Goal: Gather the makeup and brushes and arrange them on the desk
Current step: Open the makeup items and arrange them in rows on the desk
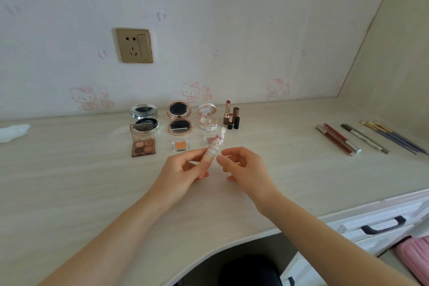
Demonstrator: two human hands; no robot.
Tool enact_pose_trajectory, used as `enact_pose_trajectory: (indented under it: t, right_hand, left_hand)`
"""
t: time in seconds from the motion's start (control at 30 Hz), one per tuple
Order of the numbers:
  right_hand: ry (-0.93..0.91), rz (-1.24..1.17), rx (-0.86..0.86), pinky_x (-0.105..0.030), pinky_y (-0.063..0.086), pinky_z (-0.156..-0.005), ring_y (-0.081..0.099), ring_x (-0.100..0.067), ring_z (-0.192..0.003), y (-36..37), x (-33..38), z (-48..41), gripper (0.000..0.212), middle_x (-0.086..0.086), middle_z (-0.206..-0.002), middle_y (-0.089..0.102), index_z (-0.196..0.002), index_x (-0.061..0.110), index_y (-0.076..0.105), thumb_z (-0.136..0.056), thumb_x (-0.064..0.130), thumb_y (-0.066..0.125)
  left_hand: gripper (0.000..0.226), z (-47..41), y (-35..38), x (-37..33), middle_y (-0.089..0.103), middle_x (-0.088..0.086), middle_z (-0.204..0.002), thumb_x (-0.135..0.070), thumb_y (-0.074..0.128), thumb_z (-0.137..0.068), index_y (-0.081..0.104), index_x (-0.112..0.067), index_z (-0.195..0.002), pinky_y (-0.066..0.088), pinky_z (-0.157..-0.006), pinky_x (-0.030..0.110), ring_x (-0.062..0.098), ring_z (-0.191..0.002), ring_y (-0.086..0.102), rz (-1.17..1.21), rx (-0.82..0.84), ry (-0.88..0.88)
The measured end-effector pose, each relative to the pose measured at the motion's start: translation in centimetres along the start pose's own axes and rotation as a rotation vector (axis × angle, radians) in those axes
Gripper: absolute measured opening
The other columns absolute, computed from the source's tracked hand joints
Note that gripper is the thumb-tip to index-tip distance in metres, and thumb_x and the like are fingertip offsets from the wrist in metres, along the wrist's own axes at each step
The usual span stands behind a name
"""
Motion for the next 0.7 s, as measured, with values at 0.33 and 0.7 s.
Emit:
enact_pose_trajectory:
  t: [0.33, 0.7]
  right_hand:
    - [-0.023, -0.178, -0.059, -0.023, 0.057, -0.064, 0.066, -0.013, -0.077, 1.4, 0.0, -0.1, 0.019, -0.008, -0.087, 0.070, -0.088, 0.011, 0.066, -0.079, 0.024, 0.075]
    - [-0.039, -0.183, 0.021, -0.015, 0.050, -0.057, 0.062, -0.005, -0.070, 1.8, -1.0, -0.8, 0.018, -0.007, -0.085, 0.069, -0.092, 0.003, 0.068, -0.084, 0.018, 0.070]
  left_hand:
    - [0.027, 0.6, -0.5, 0.3, 0.073, -0.005, -0.087, -0.014, 0.078, -0.077, 0.063, -0.019, -0.099, 0.050, -0.072, 0.016, 0.008, -0.081, 0.067, -0.103, -0.090, 0.094]
    - [0.017, 0.5, -0.8, 0.9, 0.071, -0.010, -0.082, -0.017, 0.078, -0.077, 0.068, -0.020, -0.090, 0.053, -0.074, 0.023, 0.005, -0.080, 0.067, -0.267, -0.131, 0.191]
Point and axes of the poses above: each hand's wrist, its own z-axis away from the middle knuckle, its own y-axis out of the palm, x = y × z, the point moved 3 cm from there along -z, towards the middle knuckle
